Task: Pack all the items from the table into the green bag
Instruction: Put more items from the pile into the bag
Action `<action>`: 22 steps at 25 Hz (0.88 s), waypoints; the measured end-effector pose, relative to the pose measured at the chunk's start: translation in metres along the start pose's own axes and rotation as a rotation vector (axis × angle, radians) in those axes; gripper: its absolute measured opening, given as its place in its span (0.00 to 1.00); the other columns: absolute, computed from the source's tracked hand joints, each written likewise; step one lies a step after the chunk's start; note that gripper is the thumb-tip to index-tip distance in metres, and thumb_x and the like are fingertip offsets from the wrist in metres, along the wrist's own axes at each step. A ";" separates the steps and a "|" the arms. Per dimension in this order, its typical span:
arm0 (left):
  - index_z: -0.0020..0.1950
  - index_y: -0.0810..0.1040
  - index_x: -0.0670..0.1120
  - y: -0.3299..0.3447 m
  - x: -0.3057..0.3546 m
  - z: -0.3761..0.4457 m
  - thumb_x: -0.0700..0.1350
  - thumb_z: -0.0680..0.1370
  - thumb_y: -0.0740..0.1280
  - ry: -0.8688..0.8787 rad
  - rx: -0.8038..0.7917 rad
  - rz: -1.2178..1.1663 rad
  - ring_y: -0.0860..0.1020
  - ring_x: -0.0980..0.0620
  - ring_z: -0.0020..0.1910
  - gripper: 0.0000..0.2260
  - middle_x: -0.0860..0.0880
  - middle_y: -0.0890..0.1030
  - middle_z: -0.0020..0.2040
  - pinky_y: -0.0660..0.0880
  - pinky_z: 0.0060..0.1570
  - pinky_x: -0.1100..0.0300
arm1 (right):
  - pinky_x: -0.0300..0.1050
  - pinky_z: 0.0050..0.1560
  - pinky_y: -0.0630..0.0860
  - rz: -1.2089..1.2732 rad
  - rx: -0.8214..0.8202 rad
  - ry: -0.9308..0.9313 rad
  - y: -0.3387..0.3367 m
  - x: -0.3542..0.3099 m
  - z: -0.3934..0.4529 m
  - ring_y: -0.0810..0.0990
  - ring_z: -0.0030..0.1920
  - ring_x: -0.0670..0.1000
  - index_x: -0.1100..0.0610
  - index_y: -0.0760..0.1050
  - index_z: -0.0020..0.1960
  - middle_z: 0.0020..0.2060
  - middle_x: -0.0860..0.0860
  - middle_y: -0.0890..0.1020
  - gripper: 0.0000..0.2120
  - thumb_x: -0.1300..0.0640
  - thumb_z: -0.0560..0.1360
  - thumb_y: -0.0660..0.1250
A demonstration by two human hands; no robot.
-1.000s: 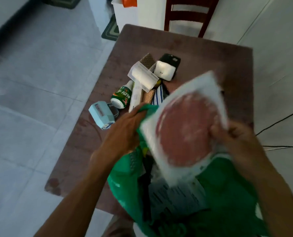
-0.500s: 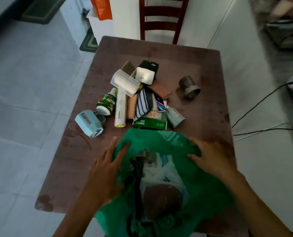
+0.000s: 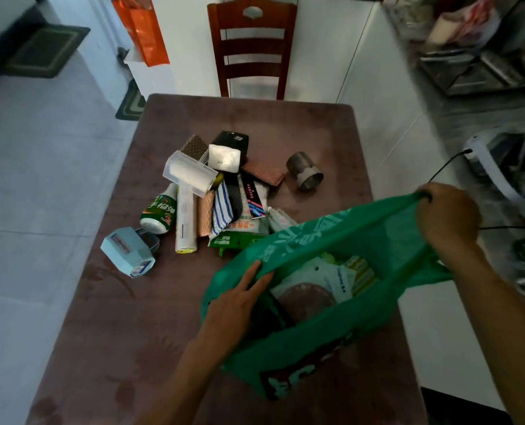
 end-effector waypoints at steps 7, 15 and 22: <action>0.70 0.59 0.59 -0.013 -0.005 0.017 0.45 0.63 0.59 -0.014 0.192 -0.198 0.78 0.41 0.58 0.35 0.49 0.69 0.72 0.79 0.48 0.44 | 0.48 0.56 0.71 0.220 -0.448 -0.331 0.085 -0.118 0.003 0.76 0.59 0.58 0.53 0.74 0.65 0.62 0.56 0.78 0.18 0.57 0.75 0.62; 0.63 0.69 0.53 -0.057 -0.019 -0.009 0.34 0.59 0.69 -0.223 0.499 0.128 0.81 0.44 0.40 0.33 0.56 0.70 0.64 0.77 0.23 0.52 | 0.52 0.53 0.76 0.205 -0.676 -0.191 0.240 -0.160 -0.002 0.76 0.58 0.60 0.50 0.65 0.66 0.63 0.57 0.74 0.41 0.42 0.58 0.77; 0.63 0.76 0.49 -0.076 -0.044 -0.009 0.38 0.64 0.61 -0.290 0.490 0.065 0.82 0.43 0.43 0.27 0.49 0.80 0.61 0.79 0.31 0.53 | 0.50 0.43 0.82 0.850 -0.482 -0.311 0.099 -0.147 -0.020 0.81 0.52 0.51 0.36 0.64 0.69 0.61 0.48 0.75 0.37 0.48 0.65 0.77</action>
Point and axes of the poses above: each hand's wrist, its own z-axis towards the middle knuckle, its own y-axis out of the palm, x = y × z, the point moved 4 cm from there along z, towards the middle knuckle
